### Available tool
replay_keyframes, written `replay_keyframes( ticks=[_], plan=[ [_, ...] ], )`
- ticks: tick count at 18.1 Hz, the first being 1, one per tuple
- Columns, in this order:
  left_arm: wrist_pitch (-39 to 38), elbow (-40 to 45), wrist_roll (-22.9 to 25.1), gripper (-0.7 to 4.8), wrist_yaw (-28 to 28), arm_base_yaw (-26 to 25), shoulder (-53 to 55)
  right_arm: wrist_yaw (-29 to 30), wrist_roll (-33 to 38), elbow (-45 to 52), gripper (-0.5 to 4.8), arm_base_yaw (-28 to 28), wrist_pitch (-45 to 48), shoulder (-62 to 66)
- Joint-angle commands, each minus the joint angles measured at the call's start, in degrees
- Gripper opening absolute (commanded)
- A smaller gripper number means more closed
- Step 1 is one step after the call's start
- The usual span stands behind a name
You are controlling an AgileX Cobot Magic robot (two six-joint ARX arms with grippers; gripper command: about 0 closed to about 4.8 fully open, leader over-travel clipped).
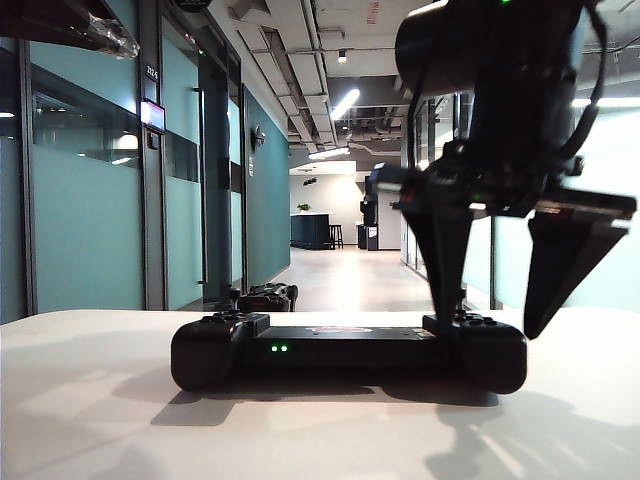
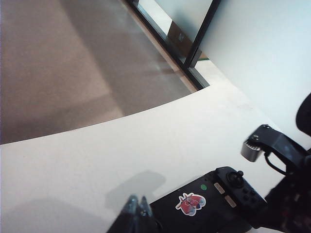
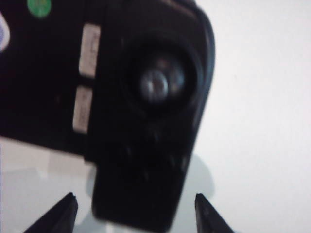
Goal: Push the left joystick on the remote control sitting on the white table forward to make the robot dog walk in a straight line until it approaches the door.
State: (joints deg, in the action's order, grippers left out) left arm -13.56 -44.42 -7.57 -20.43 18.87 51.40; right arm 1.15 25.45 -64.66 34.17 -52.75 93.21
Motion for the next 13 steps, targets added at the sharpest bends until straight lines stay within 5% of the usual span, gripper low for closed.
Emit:
replay_keyframes(
  ticks=[1, 11, 13],
  plan=[
    [0.52, -0.44, -0.20, -0.05, -0.37, 0.00, -0.13, 0.04, -0.22, -0.22, 3.33, 0.07, 1.64, 1.99],
    [0.42, -0.44, -0.20, -0.05, -0.35, 0.00, -0.13, -0.15, 0.07, -0.15, 3.18, 0.07, 3.74, 5.18],
    [0.33, -0.44, -0.20, -0.05, -0.37, 0.00, -0.13, -0.09, 0.09, -0.15, 1.44, 0.07, 3.56, 5.18]
  ],
)
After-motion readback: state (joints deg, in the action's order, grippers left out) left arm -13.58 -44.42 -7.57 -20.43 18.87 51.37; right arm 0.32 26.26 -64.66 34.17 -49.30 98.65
